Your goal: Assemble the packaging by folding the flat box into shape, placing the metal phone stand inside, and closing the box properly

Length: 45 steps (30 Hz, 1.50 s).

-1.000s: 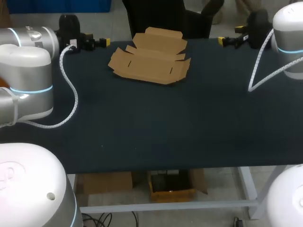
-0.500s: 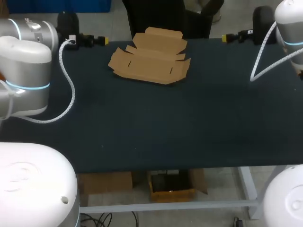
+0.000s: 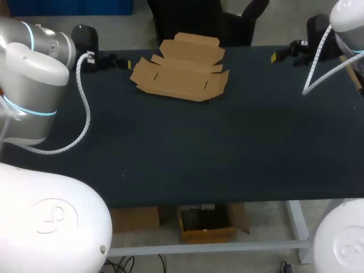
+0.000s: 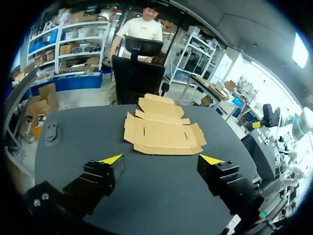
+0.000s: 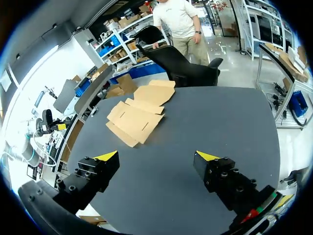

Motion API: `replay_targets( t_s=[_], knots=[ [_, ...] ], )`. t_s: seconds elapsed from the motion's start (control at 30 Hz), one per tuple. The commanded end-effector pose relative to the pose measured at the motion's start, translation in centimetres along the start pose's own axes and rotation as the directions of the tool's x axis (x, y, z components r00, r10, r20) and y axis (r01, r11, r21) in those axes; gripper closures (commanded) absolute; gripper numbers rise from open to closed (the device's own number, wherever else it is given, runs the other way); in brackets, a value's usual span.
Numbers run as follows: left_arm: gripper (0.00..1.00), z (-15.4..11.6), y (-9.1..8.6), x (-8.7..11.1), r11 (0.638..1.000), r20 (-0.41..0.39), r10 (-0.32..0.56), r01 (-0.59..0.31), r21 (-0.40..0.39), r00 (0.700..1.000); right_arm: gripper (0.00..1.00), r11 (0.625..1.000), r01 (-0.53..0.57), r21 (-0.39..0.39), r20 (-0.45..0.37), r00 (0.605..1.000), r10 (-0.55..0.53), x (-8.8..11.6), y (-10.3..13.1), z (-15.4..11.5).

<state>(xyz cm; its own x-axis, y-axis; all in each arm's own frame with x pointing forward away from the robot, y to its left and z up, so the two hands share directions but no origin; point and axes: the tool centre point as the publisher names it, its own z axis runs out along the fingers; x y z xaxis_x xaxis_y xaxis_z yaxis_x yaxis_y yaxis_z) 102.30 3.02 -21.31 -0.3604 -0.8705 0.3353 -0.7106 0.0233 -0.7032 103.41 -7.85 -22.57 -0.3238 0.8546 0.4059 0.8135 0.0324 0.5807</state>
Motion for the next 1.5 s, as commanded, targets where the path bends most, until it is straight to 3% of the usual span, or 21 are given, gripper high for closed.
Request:
replay_targets(
  t_s=[0.03,0.1,0.7,0.73,0.83,0.87,1.0,1.3,1.5],
  knots=[
    [0.0,-0.4,0.9,0.0,0.959,0.01,-0.019,0.021,-0.281,1.0,0.0,0.984,0.0,0.177,-0.026,1.0,0.005,-0.6,-0.5,-1.0],
    [0.0,-1.0,2.0,0.3,0.947,-0.016,0.01,-0.014,-0.321,1.0,0.0,0.983,0.004,0.185,-0.023,1.0,0.0,-0.6,-0.9,-1.3],
    [0.0,-1.0,2.0,0.3,0.947,-0.016,0.01,-0.014,-0.321,1.0,0.0,0.983,0.004,0.185,-0.023,1.0,0.0,-0.6,-0.9,-1.3],
    [0.0,-0.3,1.7,0.3,0.946,0.04,0.002,0.011,-0.325,0.999,0.0,0.979,-0.054,0.194,-0.007,0.998,0.057,-0.8,-0.4,-1.1],
    [0.0,0.9,2.0,-0.1,0.94,0.043,-0.04,0.052,-0.338,0.998,0.0,0.973,-0.145,0.177,-0.02,0.988,0.151,-0.9,-0.5,-0.8],
    [0.0,1.3,2.1,-0.4,0.937,0.052,-0.053,0.068,-0.343,0.997,0.0,0.969,-0.174,0.175,0.018,0.985,0.174,-0.9,-0.7,-0.4],
    [0.0,2.3,2.2,-1.1,0.931,0.026,-0.097,0.1,-0.351,0.995,0.0,0.94,-0.27,0.206,0.047,0.963,0.266,-0.6,-1.2,1.1],
    [0.0,2.6,1.8,-2.1,0.917,-0.006,-0.139,0.126,-0.378,0.99,0.0,0.87,-0.407,0.279,0.084,0.913,0.4,0.2,-2.4,4.2],
    [0.0,2.4,1.9,-2.2,0.914,-0.023,-0.146,0.125,-0.386,0.989,0.0,0.848,-0.458,0.269,0.061,0.886,0.459,0.5,-2.8,6.3]
  ],
)
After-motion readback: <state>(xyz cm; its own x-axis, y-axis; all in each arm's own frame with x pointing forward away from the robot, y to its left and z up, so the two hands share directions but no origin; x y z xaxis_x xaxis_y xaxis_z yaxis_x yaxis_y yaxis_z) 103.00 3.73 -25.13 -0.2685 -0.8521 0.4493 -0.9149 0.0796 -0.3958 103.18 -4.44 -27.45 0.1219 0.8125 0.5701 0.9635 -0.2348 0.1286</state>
